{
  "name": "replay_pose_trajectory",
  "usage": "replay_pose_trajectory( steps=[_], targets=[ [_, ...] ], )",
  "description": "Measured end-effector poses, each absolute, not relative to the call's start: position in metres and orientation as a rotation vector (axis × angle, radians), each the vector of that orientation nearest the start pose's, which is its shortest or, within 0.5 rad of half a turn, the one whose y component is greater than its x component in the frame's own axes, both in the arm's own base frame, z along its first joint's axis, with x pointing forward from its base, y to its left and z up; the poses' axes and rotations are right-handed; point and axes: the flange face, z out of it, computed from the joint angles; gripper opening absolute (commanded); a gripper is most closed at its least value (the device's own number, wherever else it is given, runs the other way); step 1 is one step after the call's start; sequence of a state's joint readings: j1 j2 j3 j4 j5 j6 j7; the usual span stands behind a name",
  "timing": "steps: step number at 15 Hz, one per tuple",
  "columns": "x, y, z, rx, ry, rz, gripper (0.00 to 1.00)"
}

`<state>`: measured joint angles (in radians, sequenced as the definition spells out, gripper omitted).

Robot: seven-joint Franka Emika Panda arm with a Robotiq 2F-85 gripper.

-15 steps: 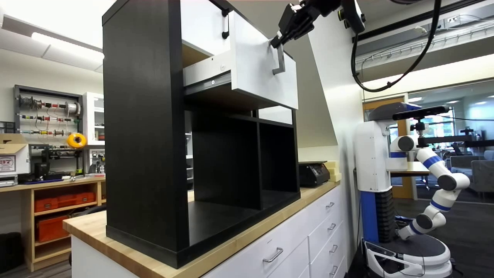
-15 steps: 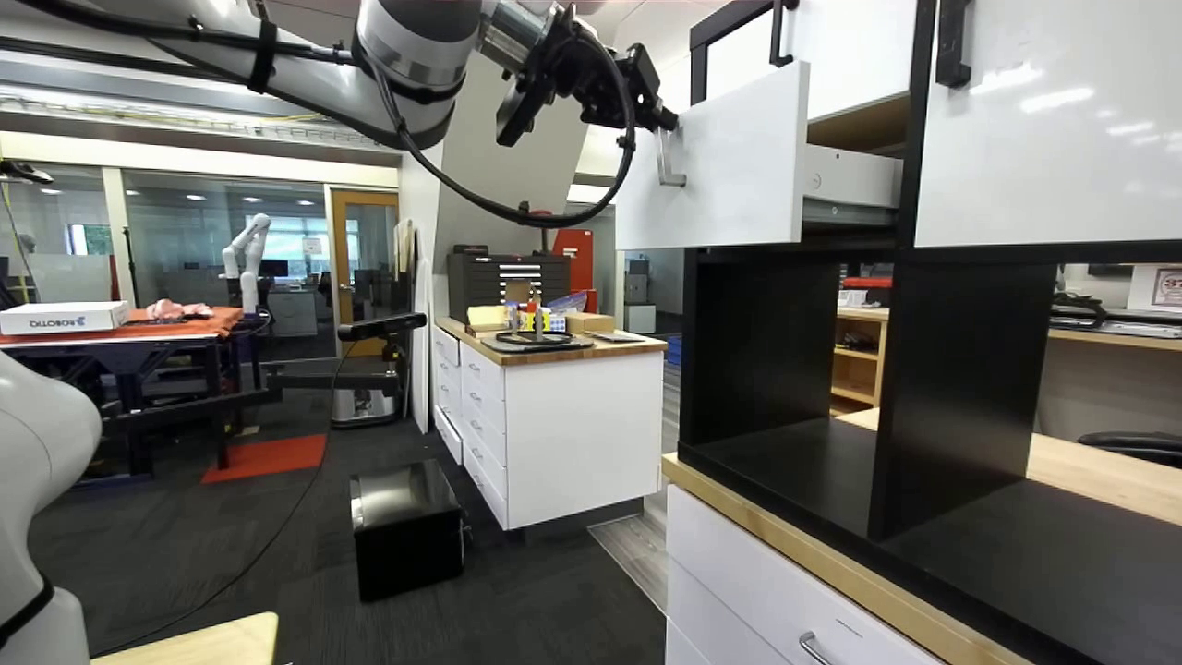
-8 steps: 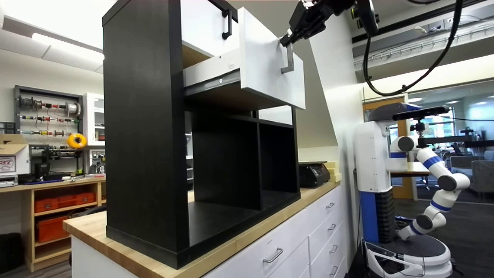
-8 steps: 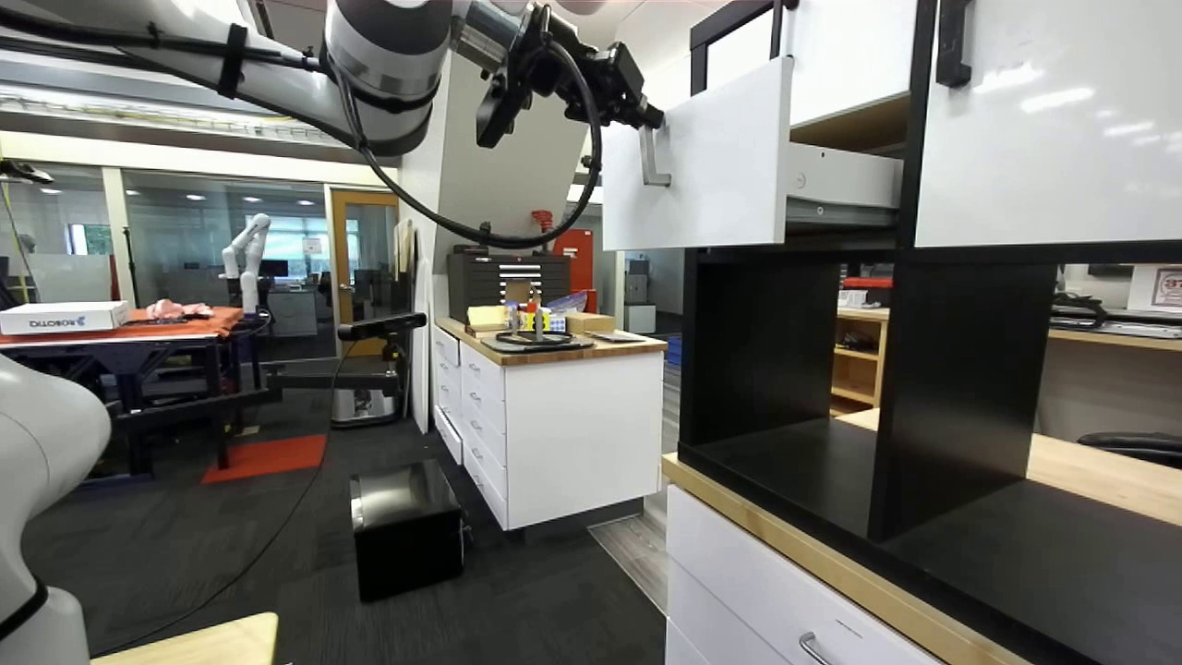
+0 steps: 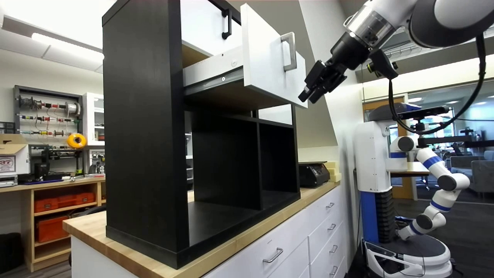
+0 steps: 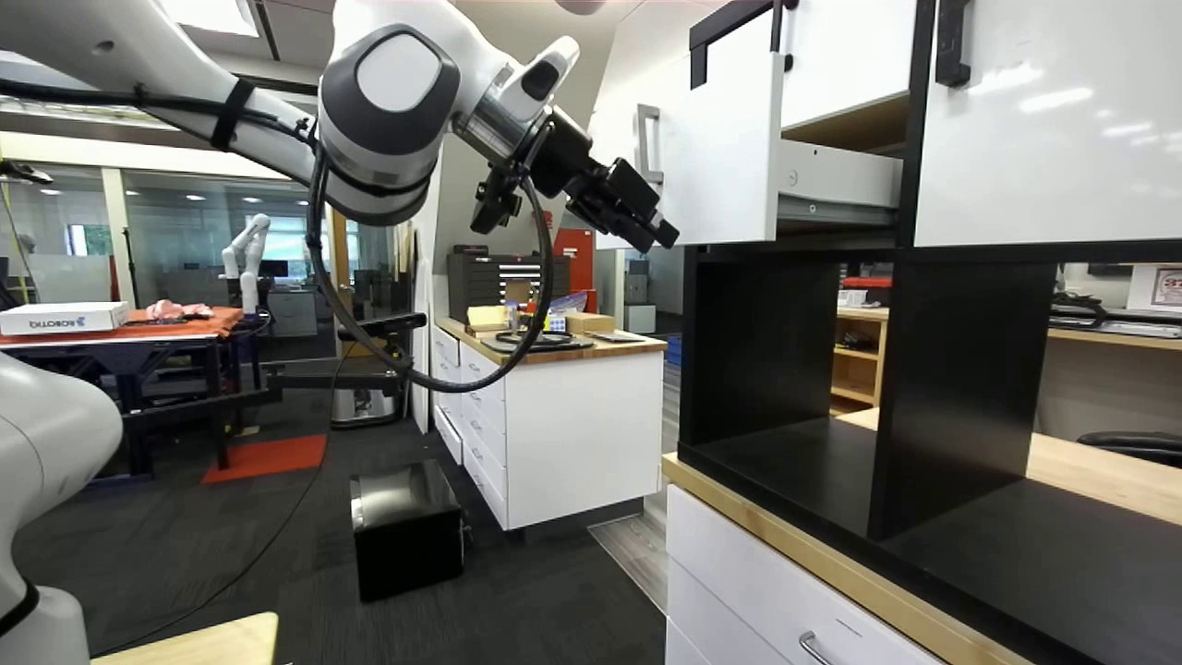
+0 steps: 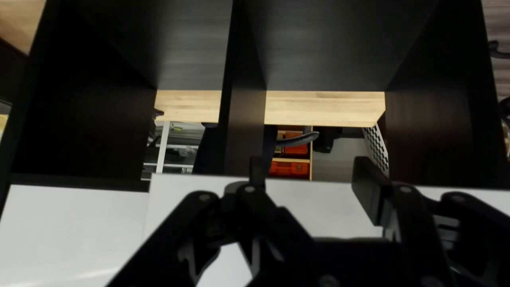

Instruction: Open the bottom left white drawer

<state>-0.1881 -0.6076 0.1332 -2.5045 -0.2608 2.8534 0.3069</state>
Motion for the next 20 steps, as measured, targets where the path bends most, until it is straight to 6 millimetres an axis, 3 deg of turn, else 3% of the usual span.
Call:
replay_pose_trajectory(
  steps=[1, 8, 14, 20],
  targets=[
    [0.417, -0.003, 0.593, -2.919, 0.215, -1.496, 0.99],
    [0.416, -0.005, 0.584, -2.973, 0.183, -1.269, 1.0],
    [0.416, 0.0, 0.595, -3.047, 0.044, -0.918, 1.0],
    [0.424, -0.005, 0.614, -3.101, -0.02, -0.765, 1.0]
  ],
)
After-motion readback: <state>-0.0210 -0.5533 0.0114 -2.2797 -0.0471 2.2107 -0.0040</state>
